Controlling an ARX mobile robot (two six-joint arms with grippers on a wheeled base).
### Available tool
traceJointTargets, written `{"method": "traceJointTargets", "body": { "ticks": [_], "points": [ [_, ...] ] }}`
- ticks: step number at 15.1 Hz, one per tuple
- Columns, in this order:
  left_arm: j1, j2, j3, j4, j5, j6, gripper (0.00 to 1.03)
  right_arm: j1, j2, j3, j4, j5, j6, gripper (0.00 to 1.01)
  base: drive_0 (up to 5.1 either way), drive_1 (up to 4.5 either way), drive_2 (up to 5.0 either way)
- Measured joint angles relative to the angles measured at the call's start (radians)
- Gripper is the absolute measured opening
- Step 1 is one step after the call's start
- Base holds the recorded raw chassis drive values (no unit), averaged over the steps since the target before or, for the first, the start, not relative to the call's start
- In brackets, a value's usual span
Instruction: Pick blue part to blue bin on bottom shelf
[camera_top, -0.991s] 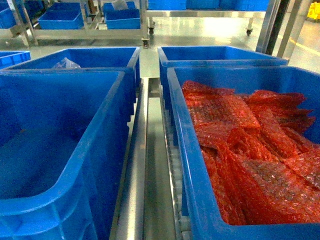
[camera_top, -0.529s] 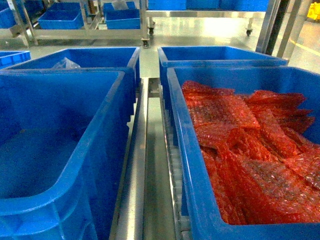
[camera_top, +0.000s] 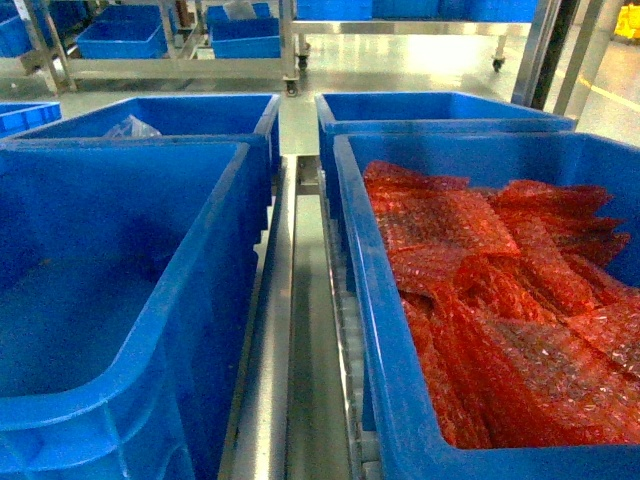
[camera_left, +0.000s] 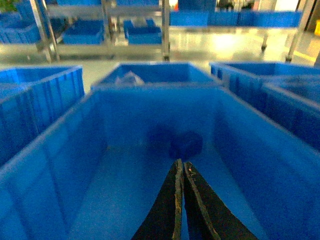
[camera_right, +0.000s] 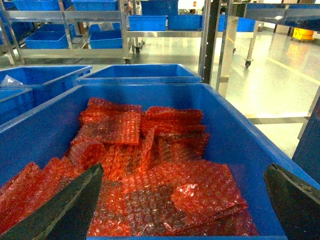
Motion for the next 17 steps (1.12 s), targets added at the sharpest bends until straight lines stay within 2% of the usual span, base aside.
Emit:
{"method": "traceJointTargets", "body": {
  "ticks": [1, 4, 13, 14, 17],
  "points": [
    [0.000, -0.120, 0.000, -0.156, 0.002, 0.000, 0.02, 0.000, 0.000, 0.000, 0.000, 0.001, 0.001, 0.98, 0.0, 0.00, 0.0],
    [0.000, -0.145, 0.004, -0.127, 0.000, 0.001, 0.02, 0.000, 0.000, 0.000, 0.001, 0.000, 0.000, 0.98, 0.0, 0.00, 0.0],
    [0.000, -0.145, 0.000, -0.147, 0.000, 0.000, 0.02, 0.000, 0.000, 0.000, 0.000, 0.000, 0.000, 0.98, 0.0, 0.00, 0.0],
    [0.000, -0.145, 0.000, -0.147, 0.000, -0.001, 0.09, 0.000, 0.000, 0.000, 0.000, 0.000, 0.000, 0.98, 0.0, 0.00, 0.0],
    [0.000, -0.145, 0.000, -0.147, 0.000, -0.001, 0.46, 0.000, 0.000, 0.000, 0.000, 0.000, 0.000, 0.98, 0.0, 0.00, 0.0]
  ]
}}
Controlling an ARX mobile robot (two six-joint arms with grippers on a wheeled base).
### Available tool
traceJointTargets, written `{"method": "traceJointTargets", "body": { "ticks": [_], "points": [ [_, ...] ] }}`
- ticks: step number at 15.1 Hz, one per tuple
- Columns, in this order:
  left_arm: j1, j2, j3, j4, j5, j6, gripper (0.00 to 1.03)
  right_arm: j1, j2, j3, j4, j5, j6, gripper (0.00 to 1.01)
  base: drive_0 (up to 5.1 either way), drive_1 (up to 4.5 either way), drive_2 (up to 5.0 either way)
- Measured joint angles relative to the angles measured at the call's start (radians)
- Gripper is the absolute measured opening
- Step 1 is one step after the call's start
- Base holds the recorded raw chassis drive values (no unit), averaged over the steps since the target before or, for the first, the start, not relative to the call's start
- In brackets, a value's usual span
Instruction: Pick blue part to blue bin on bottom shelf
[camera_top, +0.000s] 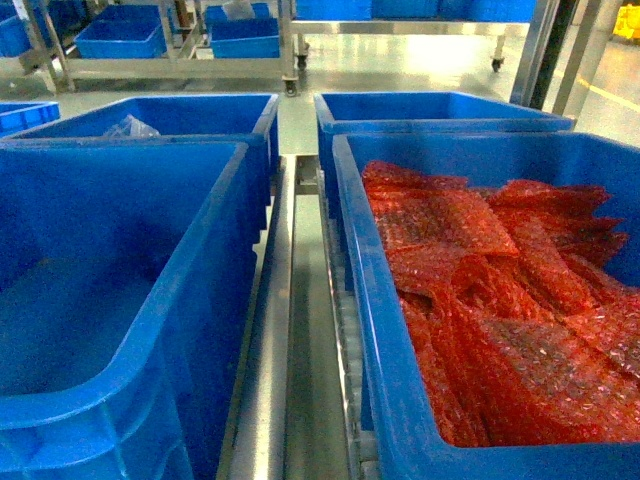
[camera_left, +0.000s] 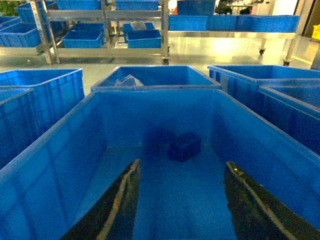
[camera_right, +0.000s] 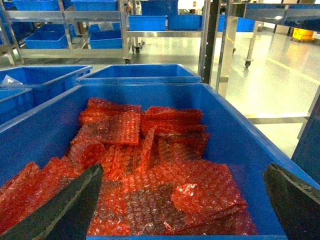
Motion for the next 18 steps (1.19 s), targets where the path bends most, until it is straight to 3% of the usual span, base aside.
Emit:
{"method": "traceJointTargets", "body": {
  "ticks": [4, 18],
  "points": [
    [0.000, 0.000, 0.000, 0.000, 0.000, 0.000, 0.98, 0.000, 0.000, 0.000, 0.000, 0.000, 0.000, 0.98, 0.0, 0.00, 0.0],
    [0.000, 0.000, 0.000, 0.000, 0.000, 0.000, 0.98, 0.000, 0.000, 0.000, 0.000, 0.000, 0.000, 0.98, 0.0, 0.00, 0.0]
  ]
}}
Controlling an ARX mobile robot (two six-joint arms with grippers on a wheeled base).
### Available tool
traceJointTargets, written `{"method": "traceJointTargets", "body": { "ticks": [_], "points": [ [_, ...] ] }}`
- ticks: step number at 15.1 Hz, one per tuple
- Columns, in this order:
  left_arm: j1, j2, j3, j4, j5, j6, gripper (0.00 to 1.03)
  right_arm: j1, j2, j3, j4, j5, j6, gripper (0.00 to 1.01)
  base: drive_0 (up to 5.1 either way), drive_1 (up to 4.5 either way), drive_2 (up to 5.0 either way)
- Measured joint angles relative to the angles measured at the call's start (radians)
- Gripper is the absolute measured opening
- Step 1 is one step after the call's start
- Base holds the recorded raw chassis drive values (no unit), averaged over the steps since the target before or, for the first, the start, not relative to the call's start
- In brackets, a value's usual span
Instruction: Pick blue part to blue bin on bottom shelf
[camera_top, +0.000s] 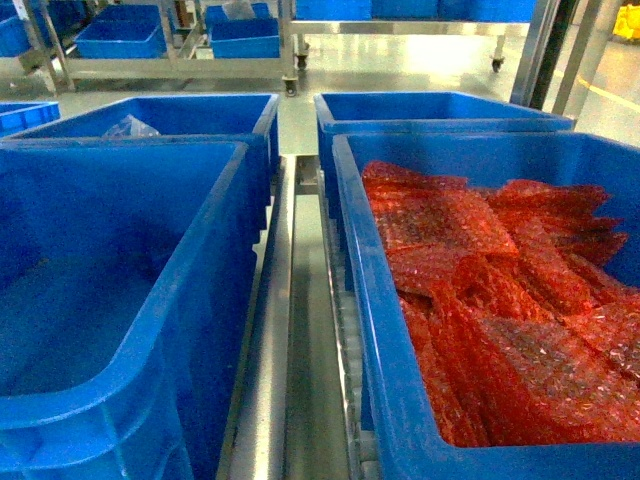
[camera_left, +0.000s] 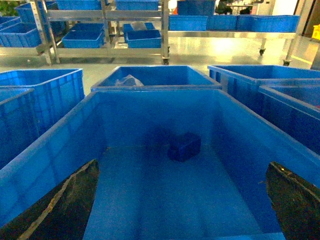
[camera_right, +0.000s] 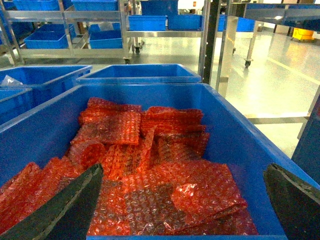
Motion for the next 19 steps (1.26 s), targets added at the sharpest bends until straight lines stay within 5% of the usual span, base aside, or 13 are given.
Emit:
{"method": "traceJointTargets", "body": {
  "ticks": [19],
  "points": [
    [0.000, 0.000, 0.000, 0.000, 0.000, 0.000, 0.98, 0.000, 0.000, 0.000, 0.000, 0.000, 0.000, 0.98, 0.0, 0.00, 0.0]
  ]
}}
